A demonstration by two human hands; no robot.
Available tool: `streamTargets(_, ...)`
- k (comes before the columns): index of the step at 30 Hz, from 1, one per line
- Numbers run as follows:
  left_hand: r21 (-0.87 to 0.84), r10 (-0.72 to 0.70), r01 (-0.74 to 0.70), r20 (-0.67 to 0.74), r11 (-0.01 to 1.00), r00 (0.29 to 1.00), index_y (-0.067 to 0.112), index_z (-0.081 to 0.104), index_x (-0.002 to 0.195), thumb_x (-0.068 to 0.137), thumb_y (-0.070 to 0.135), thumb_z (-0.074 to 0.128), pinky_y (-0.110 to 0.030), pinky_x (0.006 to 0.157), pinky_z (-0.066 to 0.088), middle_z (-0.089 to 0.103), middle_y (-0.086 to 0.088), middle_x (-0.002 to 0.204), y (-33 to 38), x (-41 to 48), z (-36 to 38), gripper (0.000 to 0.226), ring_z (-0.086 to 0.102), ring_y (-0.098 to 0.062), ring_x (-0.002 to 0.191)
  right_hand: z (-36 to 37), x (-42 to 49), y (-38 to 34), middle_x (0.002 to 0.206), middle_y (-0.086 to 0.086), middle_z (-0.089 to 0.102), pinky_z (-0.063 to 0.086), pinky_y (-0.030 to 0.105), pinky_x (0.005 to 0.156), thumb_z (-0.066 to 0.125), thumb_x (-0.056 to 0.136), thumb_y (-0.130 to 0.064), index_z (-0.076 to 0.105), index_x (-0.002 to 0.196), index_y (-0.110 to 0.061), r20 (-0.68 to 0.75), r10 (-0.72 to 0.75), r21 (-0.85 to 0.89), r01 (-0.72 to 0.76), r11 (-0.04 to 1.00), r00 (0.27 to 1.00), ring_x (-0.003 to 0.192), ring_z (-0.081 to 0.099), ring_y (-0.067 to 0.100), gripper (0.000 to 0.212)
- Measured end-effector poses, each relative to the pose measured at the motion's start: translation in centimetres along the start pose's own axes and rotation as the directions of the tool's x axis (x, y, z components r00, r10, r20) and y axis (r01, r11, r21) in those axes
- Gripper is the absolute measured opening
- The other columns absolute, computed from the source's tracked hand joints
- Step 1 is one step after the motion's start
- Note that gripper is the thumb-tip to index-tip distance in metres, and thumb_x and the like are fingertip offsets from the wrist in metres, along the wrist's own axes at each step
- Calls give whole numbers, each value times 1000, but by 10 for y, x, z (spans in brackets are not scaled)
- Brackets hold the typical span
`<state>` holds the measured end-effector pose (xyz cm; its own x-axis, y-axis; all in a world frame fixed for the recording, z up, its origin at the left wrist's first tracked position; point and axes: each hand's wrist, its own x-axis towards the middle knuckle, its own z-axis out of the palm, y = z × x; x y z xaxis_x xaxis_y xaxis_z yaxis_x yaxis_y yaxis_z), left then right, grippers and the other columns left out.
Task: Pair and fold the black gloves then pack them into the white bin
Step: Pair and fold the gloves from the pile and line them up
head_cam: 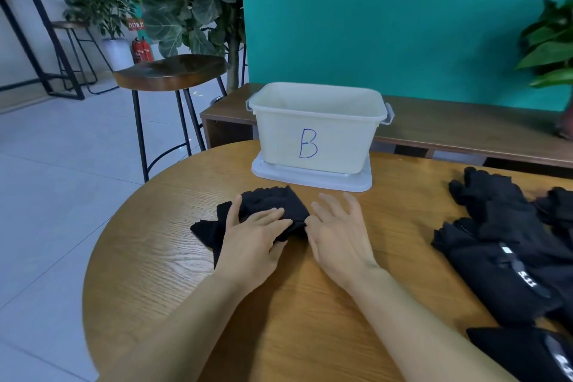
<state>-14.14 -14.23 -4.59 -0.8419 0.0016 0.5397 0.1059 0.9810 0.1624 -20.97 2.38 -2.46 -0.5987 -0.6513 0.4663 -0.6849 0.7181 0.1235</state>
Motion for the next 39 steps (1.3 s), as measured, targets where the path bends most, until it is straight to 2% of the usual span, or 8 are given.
streamTargets(5,-26,-2,0,-60,1000,998,27,74,111,83,19,78,-48,115,9,69,8,122,14,1,-21,29,64,-8,113,-30,-20,-3,97,1,71,24,48,105,40,85,-41,72,86,-19,16,59,46,-60,997,998,116,59,25,39)
streamTargets(11,-112,33,-39,-52,993,998,32,72,111,93,35,49,-42,118,6,68,14,121,41,3,-62,29,58,-4,118,-65,-41,3,93,-1,73,23,42,101,76,73,-32,71,84,-20,-31,105,104,-101,989,994,112,63,27,17)
streamTargets(14,-196,-1,8,36,981,999,34,68,108,100,34,47,-45,120,5,65,26,90,57,0,-85,23,59,-1,102,-90,-50,7,95,-6,71,20,32,102,68,86,-29,71,91,-21,-60,182,218,-165,962,981,120,55,17,11)
streamTargets(17,-372,-93,132,121,919,988,27,66,95,98,37,53,-47,118,18,66,12,70,73,-1,-100,17,61,-1,77,-116,-60,10,94,-10,67,24,27,97,62,89,-32,68,92,-27,-29,287,414,-250,875,957,111,53,11,8)
streamTargets(20,-624,-99,194,184,757,978,22,69,99,90,47,55,-48,93,50,72,5,80,89,-7,-113,31,68,-9,79,-136,-72,15,84,-7,68,39,38,95,64,85,-35,68,84,-23,44,366,571,-324,754,929,93,58,15,12)
streamTargets(22,-654,-98,224,224,722,970,22,70,103,91,37,64,-37,83,53,74,8,89,102,-11,-120,21,68,-9,85,-146,-83,21,80,-3,70,45,44,92,64,81,-39,68,83,-23,106,394,639,-366,676,913,89,62,18,16)
streamTargets(27,-691,-89,322,352,647,932,22,70,104,77,46,66,-47,95,53,75,6,96,128,-16,-131,36,70,-16,98,-172,-107,32,79,0,72,50,44,90,70,84,-32,68,82,-26,188,407,685,-416,598,894,87,66,19,7)
streamTargets(39,-713,-73,344,382,611,921,13,71,100,93,13,65,-48,89,56,75,-8,94,155,4,-119,9,71,-26,93,-170,-122,62,72,-4,71,48,43,92,73,84,-30,64,75,-26,214,448,683,-461,567,868,82,66,17,13)
